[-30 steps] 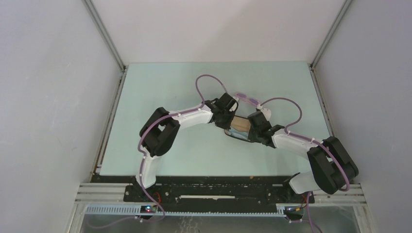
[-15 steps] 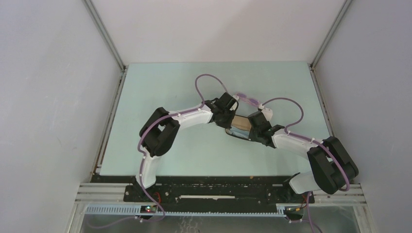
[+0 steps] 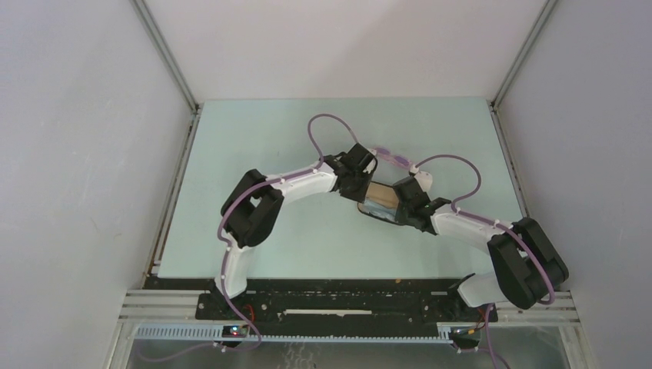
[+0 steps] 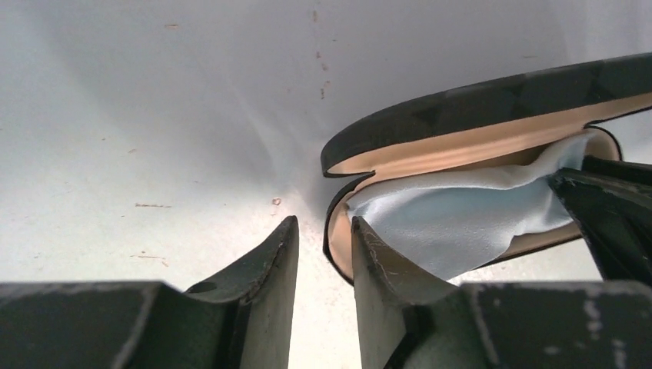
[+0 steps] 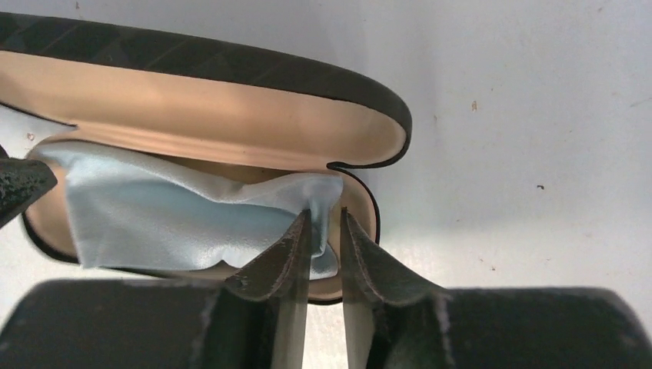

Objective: Organize the sunglasses
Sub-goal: Place the glasses cleaning cloth in the sunglasses case, then adjust the glasses cleaning cloth in the sunglasses case.

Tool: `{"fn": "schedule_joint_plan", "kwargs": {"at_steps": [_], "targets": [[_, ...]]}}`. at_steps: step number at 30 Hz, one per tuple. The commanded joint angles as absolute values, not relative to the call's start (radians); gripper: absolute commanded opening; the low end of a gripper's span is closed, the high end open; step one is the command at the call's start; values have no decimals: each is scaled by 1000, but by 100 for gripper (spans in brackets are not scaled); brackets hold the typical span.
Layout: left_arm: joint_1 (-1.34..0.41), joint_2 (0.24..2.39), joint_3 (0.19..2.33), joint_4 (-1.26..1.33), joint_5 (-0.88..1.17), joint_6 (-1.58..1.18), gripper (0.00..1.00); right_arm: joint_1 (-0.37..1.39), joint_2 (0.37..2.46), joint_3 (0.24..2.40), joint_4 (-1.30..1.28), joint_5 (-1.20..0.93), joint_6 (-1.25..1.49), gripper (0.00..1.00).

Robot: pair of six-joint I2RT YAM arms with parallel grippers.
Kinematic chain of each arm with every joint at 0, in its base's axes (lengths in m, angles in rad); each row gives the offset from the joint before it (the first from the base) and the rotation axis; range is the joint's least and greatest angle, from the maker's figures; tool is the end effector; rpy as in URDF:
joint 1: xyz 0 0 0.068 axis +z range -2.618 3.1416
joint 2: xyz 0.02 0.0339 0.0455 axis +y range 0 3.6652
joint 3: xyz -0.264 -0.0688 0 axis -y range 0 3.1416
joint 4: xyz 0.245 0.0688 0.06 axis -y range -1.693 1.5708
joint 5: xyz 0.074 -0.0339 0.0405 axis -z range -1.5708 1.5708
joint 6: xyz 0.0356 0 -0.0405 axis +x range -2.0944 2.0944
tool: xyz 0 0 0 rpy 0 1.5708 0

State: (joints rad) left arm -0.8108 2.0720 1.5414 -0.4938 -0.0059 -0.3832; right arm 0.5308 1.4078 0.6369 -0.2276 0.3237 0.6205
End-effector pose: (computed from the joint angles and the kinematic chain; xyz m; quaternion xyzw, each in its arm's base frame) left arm 0.3070 -0.3228 0.1792 0.2035 0.9412 -0.1493 0.2247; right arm 0.2240 0.1183 0.1557 0.0879 0.9438 0.0220 0.3178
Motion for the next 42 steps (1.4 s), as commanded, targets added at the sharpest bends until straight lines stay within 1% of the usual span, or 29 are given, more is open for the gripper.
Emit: {"fn": "schedule_joint_plan", "kwargs": {"at_steps": [1,8,10,14,19,21,24,28,33,38,42], "targets": [[-808,2011,1574,-516,-49,-371,37,539,1338,655,-274,342,611,30],[-811,1948,1540,-506,-61,-387,38,542,1237,697,-336,364,605,31],[-811,1928,1522,-493,-57,-401,40,540,1212,701,-346,368,603,31],[-811,1905,1498,-469,-44,-439,50,530,1194,703,-356,358,603,31],[-811,1907,1483,-433,5,-488,52,522,1187,705,-333,268,589,30],[-811,1915,1479,-416,46,-509,51,524,1198,718,-317,216,580,29],[-811,1925,1477,-390,91,-530,48,538,1226,745,-313,198,578,29],[-814,1935,1470,-385,93,-526,42,537,1246,756,-304,190,580,29],[-816,1963,1457,-364,107,-512,39,532,1255,755,-311,193,583,28],[-832,1995,1460,-398,81,-492,34,519,1271,755,-310,174,588,24],[-839,1996,1442,-400,80,-475,33,513,1287,755,-309,171,595,21]]}}
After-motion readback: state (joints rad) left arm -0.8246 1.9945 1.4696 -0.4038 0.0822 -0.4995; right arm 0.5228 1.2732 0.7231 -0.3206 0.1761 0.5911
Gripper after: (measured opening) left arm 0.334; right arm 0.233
